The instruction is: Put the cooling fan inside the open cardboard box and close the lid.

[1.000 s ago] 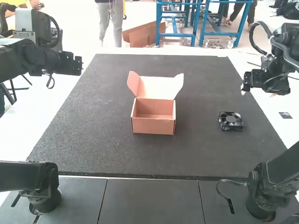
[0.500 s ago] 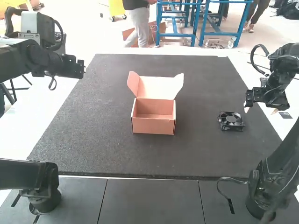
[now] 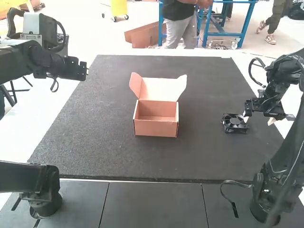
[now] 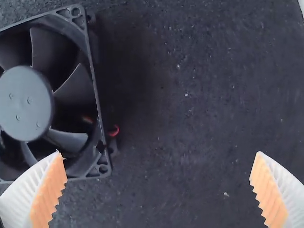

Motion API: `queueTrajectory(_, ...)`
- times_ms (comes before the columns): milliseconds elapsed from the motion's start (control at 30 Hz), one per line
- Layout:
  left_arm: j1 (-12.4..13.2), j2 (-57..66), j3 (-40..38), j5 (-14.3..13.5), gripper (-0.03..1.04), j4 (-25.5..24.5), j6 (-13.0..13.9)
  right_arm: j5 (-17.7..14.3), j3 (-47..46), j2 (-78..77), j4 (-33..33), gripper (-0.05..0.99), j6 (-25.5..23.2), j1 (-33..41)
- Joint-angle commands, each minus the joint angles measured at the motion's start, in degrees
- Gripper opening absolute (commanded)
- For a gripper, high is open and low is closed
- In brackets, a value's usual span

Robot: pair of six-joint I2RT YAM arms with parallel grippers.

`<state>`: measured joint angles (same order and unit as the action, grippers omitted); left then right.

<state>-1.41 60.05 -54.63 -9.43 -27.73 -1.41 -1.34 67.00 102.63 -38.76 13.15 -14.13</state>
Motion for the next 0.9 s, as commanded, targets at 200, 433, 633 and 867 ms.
queueTrajectory(200,-0.44,-0.02,-1.79,-0.24,0.97,0.22,-0.88,0.11,5.33,3.63,0.79,0.89,-1.46,1.21)
queueTrajectory(433,-0.52,0.07,-1.88,-0.24,0.97,0.22,-0.88,-0.06,6.47,6.00,1.32,0.89,-1.90,1.21)
queueTrajectory(633,-0.44,0.07,-1.88,-0.24,0.97,0.22,-0.88,-0.41,7.18,7.67,1.32,0.89,-2.42,1.21)
queueTrajectory(867,-0.52,0.07,-1.88,-0.24,0.97,0.48,-0.88,-1.47,7.09,9.69,1.23,0.89,-2.78,1.21)
